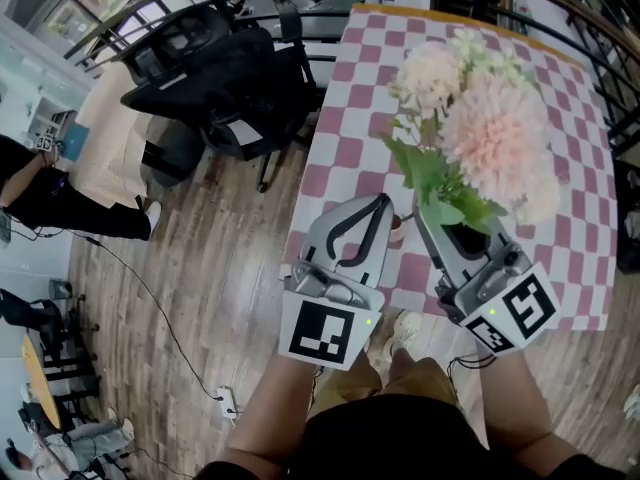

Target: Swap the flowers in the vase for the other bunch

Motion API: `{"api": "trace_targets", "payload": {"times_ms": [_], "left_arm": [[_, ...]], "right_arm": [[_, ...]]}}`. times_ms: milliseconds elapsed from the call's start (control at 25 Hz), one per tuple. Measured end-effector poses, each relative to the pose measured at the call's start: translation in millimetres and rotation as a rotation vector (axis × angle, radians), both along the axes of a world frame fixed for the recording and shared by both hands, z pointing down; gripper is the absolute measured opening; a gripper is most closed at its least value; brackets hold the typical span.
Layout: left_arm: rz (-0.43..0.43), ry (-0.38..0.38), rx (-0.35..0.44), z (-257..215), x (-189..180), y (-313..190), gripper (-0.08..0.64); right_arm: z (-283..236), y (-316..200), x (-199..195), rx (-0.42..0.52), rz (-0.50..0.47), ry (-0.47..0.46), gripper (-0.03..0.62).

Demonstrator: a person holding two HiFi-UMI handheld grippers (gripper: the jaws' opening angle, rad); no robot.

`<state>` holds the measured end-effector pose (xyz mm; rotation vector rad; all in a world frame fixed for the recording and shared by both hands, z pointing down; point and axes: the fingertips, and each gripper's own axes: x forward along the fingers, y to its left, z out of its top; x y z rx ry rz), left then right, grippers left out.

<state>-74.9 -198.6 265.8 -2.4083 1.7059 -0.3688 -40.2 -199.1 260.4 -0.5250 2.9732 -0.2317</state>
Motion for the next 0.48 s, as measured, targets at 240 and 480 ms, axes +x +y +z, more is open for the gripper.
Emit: {"api": "trace_targets", "payload": {"times_ms": [240, 480], "left_arm": [[0.002, 0.019, -0.046, 31.1, -13.3, -13.2, 0.009], [0.004, 0.033, -0.076, 54.6, -21.5, -24.6, 0.009]], "right_arm": [[25.1, -14.7, -5.7, -0.044, 0.018, 0.02, 0.043], [49.6, -26.6, -11.6, -0.074, 0.028, 0.049, 0.043]]}}
